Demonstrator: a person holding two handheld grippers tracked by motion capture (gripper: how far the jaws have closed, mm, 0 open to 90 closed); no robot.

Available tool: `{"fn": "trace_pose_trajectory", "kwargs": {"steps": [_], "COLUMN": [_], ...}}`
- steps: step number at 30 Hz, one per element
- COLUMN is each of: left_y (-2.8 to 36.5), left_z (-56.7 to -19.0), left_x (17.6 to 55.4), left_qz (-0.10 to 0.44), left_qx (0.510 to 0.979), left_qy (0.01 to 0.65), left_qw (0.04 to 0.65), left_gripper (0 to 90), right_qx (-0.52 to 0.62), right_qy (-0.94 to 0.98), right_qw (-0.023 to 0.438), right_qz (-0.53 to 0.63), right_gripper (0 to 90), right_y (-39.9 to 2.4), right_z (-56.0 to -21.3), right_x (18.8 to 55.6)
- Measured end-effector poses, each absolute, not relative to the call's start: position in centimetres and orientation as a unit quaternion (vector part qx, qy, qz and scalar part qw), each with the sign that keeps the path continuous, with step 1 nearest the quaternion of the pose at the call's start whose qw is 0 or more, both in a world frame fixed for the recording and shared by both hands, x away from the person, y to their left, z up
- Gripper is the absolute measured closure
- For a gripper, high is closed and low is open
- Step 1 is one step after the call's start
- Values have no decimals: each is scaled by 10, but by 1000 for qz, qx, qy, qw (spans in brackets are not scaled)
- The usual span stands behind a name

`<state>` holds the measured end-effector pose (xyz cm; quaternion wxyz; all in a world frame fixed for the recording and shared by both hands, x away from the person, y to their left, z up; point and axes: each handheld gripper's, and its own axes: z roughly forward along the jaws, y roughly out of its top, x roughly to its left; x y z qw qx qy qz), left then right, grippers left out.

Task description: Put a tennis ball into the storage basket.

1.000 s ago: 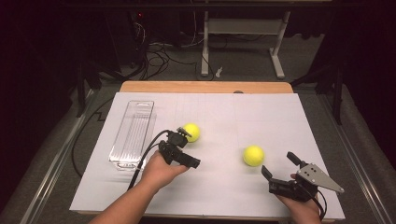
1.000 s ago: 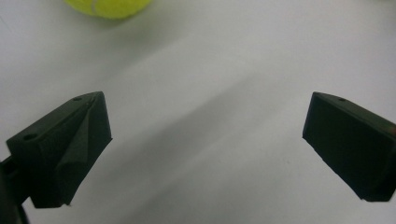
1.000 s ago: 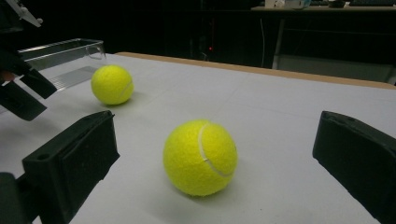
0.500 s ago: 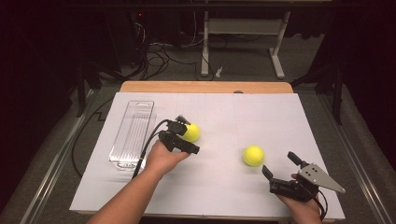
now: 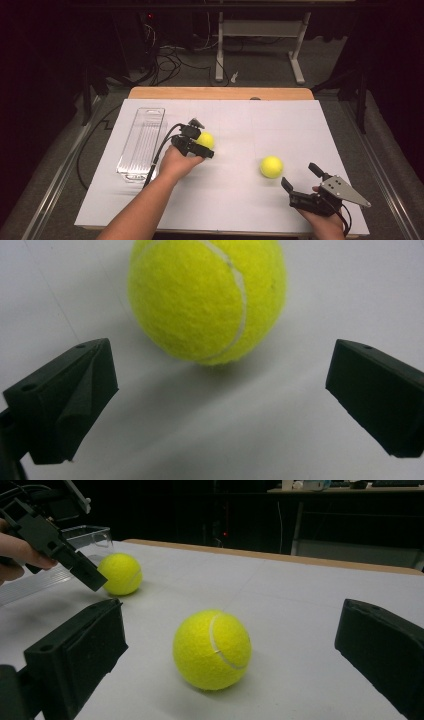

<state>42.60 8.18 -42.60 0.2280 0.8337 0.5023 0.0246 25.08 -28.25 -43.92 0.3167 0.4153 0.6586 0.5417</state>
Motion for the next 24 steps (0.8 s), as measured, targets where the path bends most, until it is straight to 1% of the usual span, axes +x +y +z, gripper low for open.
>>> {"fn": "trace_pose_trajectory", "kwargs": {"steps": [4,11,19,22,24], "left_y": [82,75,74,73,72], "left_z": [-426,-425,-429,-431,-432], "left_x": [433,442,452,453,453], "left_qz": [25,31,22,15,16], "left_qx": [827,831,825,826,827], "left_qy": [510,506,517,516,514], "left_qw": [236,229,228,225,226], "left_gripper": [12,12,22,40,74], "right_qx": [416,416,417,417,418], "right_qy": [658,658,657,656,656], "right_qw": [316,315,315,315,314], "right_qz": [542,543,544,544,545], "right_gripper": [5,5,5,5,5], "right_y": [-283,-283,-284,-285,-285], "right_z": [-439,-440,-440,-440,-440], "right_x": [251,251,251,251,251]}}
